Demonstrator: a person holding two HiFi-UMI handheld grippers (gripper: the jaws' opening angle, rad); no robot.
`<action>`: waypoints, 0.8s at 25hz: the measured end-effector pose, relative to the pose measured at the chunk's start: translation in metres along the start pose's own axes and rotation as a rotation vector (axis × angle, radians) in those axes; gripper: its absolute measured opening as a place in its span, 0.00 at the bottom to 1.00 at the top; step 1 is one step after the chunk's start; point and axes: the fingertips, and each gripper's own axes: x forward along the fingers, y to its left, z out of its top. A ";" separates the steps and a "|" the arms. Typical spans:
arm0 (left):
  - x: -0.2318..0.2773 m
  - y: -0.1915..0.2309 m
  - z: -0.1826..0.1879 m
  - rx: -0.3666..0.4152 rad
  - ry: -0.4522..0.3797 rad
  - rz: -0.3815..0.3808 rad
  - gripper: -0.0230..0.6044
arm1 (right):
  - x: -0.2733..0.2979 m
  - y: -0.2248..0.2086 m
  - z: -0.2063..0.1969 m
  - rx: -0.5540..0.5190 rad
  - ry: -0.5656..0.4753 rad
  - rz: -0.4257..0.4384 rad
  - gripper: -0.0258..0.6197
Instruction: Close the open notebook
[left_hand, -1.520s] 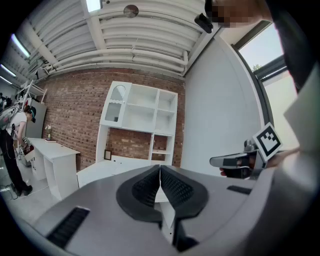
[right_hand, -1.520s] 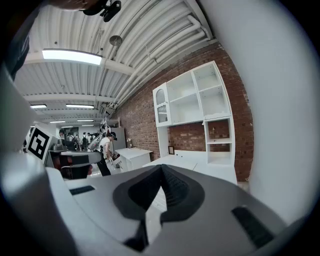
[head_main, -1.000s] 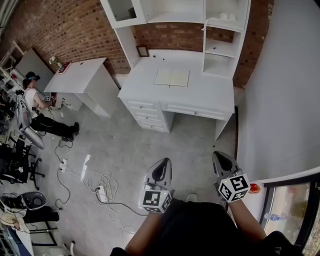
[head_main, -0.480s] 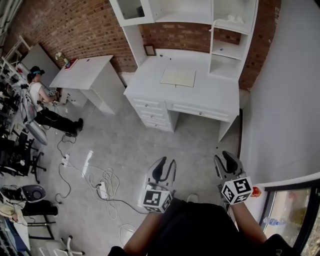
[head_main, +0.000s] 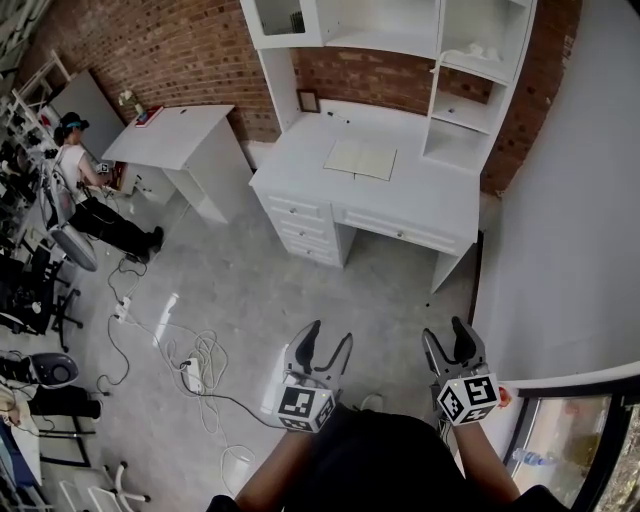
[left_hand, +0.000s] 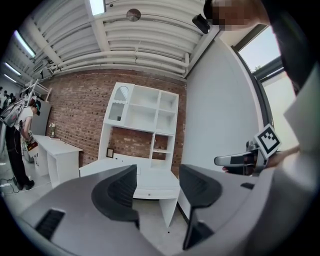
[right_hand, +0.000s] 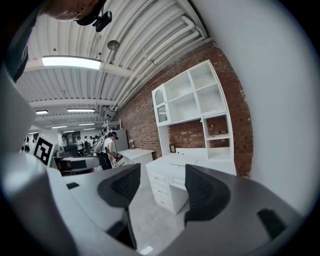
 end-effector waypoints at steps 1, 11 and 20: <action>-0.002 -0.001 -0.002 -0.004 0.003 0.004 0.43 | 0.000 0.001 -0.002 0.002 0.000 0.009 0.45; 0.012 0.011 -0.029 -0.042 0.069 -0.022 0.42 | 0.044 0.012 -0.031 0.024 0.068 0.055 0.44; 0.089 0.087 -0.007 -0.050 0.048 -0.049 0.42 | 0.129 0.013 -0.019 0.008 0.116 0.042 0.44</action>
